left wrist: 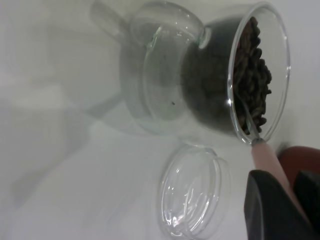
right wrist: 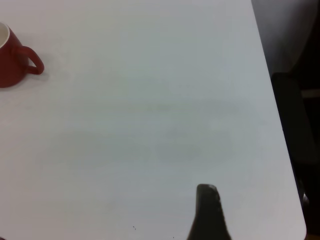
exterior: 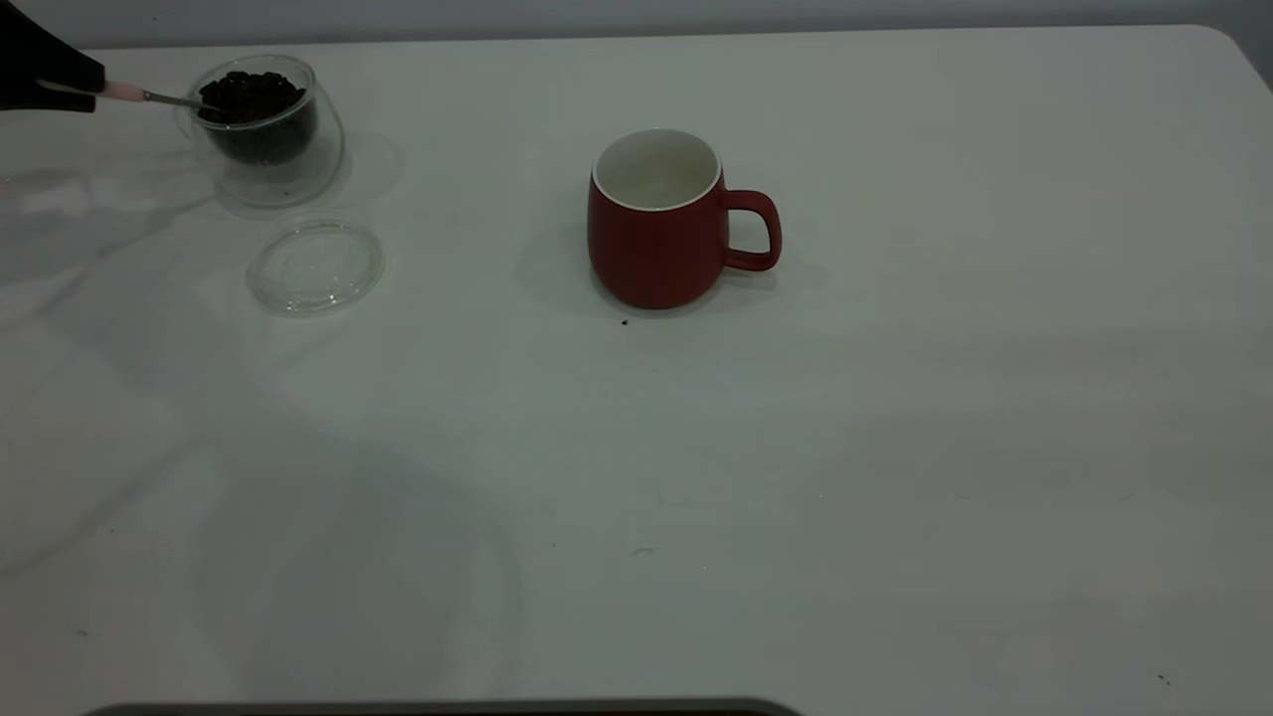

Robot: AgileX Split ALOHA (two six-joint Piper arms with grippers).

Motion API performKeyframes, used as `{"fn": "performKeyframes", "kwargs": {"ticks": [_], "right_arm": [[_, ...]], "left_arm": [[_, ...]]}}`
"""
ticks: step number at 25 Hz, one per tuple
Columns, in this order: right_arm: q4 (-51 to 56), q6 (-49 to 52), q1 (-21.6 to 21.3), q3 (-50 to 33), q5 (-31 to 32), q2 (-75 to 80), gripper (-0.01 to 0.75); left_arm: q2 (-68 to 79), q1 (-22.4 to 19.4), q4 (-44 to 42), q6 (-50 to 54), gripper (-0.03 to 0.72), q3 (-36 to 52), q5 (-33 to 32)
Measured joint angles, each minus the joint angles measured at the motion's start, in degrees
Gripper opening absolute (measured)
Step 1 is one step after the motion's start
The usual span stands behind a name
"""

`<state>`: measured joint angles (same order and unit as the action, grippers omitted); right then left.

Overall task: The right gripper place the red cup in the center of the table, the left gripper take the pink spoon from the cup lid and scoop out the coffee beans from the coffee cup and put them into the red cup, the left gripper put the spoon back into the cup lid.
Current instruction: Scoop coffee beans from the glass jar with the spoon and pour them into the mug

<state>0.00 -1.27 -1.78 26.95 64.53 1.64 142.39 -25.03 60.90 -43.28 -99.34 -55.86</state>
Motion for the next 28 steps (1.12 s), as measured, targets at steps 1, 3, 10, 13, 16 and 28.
{"fn": "performKeyframes", "kwargs": {"ticks": [1,3,10,13,16,28], "right_arm": [[0.00,0.00,0.00,0.00,0.00,0.00,0.588],[0.00,0.00,0.00,0.00,0.00,0.00,0.588],[0.00,0.00,0.00,0.00,0.00,0.00,0.588],[0.00,0.00,0.00,0.00,0.00,0.00,0.588],[0.00,0.00,0.00,0.00,0.00,0.00,0.588],[0.00,0.00,0.00,0.00,0.00,0.00,0.588]], "left_arm": [[0.12,-0.34,0.47,0.05,0.123,0.00,-0.32],[0.75,-0.94,2.41,0.05,0.123,-0.07,-1.51],[3.53,-2.65,5.49,0.05,0.123,-0.07,-4.83],[3.92,-3.58,6.79,-0.06,0.123,-0.07,-5.48],[3.98,-4.40,8.08,-0.12,0.123,-0.07,-7.14],[3.98,-4.97,8.39,-1.28,0.123,-0.07,-10.11]]}}
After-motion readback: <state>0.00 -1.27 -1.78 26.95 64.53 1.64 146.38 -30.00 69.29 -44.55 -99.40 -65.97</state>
